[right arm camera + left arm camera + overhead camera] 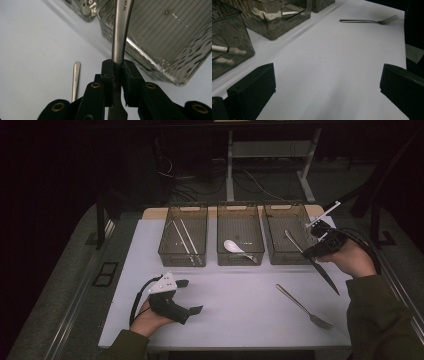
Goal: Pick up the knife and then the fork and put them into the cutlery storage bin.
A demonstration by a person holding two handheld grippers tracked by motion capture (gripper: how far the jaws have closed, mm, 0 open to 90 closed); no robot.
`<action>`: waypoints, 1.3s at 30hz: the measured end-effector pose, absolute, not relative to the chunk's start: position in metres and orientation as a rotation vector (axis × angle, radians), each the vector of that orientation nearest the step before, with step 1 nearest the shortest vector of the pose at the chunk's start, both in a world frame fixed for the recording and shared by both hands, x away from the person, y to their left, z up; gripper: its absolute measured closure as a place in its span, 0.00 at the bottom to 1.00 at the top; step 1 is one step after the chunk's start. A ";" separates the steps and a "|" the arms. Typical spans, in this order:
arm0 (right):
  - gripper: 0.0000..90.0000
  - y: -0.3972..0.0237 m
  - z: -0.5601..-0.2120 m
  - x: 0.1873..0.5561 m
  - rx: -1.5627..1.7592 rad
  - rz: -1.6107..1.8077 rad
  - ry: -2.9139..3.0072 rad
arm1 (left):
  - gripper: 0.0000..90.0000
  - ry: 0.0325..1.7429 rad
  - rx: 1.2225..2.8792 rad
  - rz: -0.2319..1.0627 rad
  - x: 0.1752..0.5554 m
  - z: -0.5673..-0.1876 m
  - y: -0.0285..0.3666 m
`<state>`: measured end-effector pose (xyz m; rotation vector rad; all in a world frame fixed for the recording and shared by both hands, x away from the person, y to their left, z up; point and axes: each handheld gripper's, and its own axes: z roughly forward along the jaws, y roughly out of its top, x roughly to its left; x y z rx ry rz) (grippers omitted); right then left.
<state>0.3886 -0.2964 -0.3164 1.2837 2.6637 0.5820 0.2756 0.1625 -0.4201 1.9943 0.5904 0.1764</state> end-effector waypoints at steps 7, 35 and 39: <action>0.89 -0.297 -0.305 0.412 1.315 0.597 2.619 | 0.00 0.589 1.988 0.175 0.275 -0.420 0.163; 0.89 -0.290 -0.285 0.502 1.411 0.645 2.477 | 0.00 0.589 1.975 0.165 0.275 -0.419 0.165; 0.89 -0.288 -0.287 0.511 1.411 0.631 2.478 | 0.00 0.595 1.969 0.160 0.275 -0.419 0.166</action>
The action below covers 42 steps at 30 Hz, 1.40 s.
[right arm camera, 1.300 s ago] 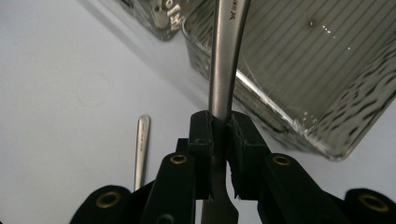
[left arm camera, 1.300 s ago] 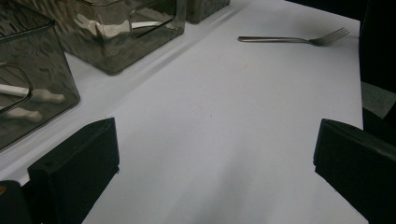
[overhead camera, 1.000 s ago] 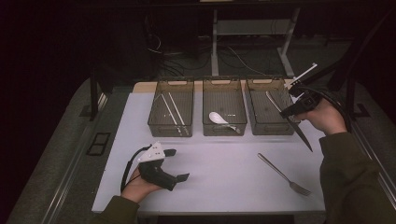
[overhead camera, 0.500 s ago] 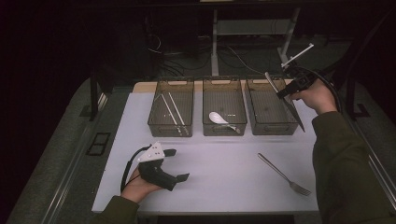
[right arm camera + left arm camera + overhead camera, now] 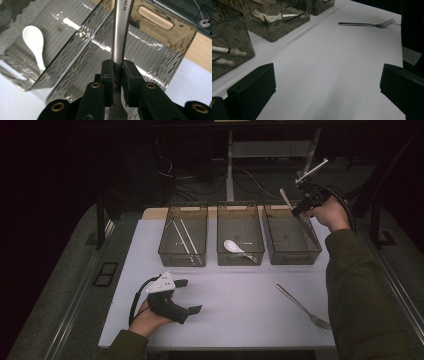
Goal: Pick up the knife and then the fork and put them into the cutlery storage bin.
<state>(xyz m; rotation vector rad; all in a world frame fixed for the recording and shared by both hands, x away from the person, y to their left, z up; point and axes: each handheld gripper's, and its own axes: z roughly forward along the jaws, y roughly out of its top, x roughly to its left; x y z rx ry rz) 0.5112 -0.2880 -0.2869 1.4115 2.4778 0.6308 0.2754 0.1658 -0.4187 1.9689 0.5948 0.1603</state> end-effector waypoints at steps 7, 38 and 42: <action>0.89 -0.285 -0.297 0.525 1.398 0.644 2.464 | 0.00 0.593 1.967 0.162 0.276 -0.419 0.167; 0.88 -0.277 -0.386 0.534 1.430 0.540 2.505 | 0.00 0.594 1.968 0.152 0.276 -0.420 0.167; 0.86 -0.276 -0.388 0.534 1.446 0.556 2.498 | 0.00 0.594 1.970 0.152 0.276 -0.420 0.166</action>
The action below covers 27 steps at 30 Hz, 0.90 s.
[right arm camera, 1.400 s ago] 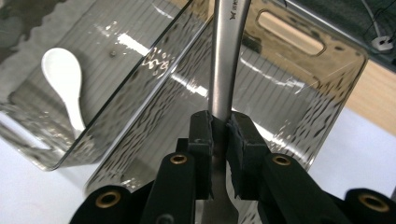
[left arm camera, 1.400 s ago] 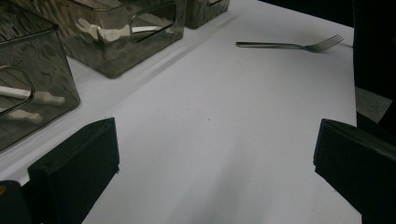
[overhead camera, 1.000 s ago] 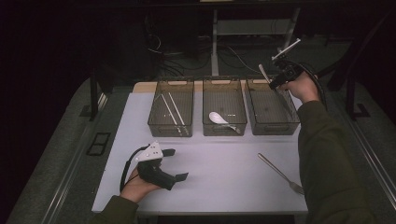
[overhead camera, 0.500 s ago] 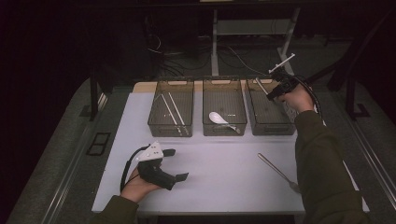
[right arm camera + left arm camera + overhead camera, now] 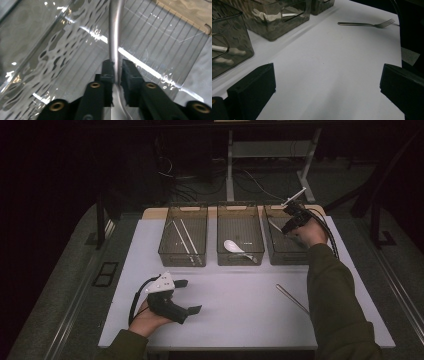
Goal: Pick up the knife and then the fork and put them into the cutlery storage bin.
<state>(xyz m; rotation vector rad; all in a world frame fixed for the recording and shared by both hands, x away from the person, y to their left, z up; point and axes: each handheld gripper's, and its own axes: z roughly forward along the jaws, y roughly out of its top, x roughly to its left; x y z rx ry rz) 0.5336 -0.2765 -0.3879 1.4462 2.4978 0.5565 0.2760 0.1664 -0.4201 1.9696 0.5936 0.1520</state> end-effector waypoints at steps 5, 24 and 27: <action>0.73 -0.283 -0.376 0.531 1.474 0.656 2.451 | 0.00 0.590 1.971 0.153 0.276 -0.420 0.166; 0.44 -0.298 -0.347 0.480 1.382 0.884 2.406 | 0.00 0.580 1.989 0.164 0.279 -0.421 0.164; 0.44 -0.303 -0.345 0.469 1.368 0.913 2.404 | 0.00 0.581 1.983 0.167 0.281 -0.421 0.164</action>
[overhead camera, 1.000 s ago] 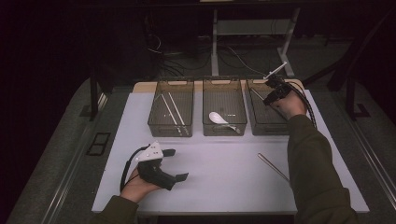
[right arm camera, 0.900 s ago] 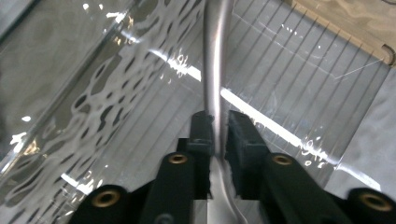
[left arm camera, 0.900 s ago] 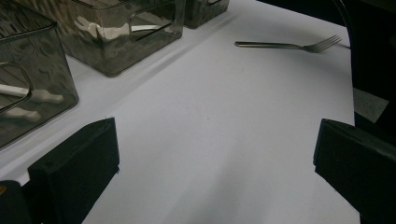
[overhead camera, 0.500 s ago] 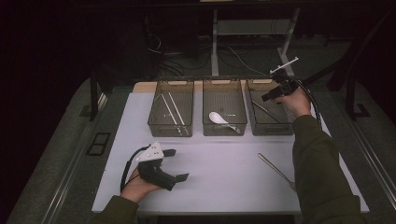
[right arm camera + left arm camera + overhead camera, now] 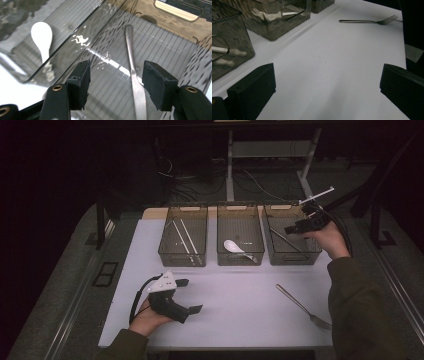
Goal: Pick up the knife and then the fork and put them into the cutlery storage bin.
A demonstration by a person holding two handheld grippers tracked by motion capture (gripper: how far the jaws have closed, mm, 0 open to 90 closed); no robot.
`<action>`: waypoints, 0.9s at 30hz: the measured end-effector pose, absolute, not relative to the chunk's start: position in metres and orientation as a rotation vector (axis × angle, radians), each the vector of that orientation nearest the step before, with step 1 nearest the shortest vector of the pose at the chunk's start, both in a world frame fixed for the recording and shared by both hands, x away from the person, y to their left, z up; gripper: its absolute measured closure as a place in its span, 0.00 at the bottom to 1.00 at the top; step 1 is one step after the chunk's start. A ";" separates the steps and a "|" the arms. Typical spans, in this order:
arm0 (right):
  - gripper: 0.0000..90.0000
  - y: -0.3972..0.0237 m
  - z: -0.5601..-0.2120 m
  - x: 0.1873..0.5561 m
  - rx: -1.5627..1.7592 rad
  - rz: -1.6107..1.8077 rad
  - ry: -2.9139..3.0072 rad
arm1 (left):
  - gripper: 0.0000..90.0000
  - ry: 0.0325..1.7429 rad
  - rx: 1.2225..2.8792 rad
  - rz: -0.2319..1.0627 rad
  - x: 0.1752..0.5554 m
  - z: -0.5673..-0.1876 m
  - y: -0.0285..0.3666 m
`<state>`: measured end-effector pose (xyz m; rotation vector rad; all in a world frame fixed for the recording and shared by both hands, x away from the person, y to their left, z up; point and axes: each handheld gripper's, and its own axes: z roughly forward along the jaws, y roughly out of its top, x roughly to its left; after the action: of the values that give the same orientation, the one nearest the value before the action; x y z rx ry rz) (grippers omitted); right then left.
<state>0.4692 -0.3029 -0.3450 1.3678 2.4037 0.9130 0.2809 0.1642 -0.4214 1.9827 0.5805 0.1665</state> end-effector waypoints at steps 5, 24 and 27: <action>0.42 -0.309 -0.339 0.449 1.339 0.973 2.401 | 0.00 0.576 1.980 0.162 0.283 -0.422 0.166; 0.41 -0.306 -0.344 0.377 1.209 0.992 2.457 | 0.00 0.570 2.002 0.169 0.281 -0.423 0.165; 0.41 -0.305 -0.350 0.367 1.195 0.977 2.469 | 0.00 0.568 2.003 0.170 0.280 -0.423 0.165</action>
<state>0.3669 -0.3050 -0.3504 1.1950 2.4686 0.9768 0.2804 0.1653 -0.4228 2.0026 0.5680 0.1704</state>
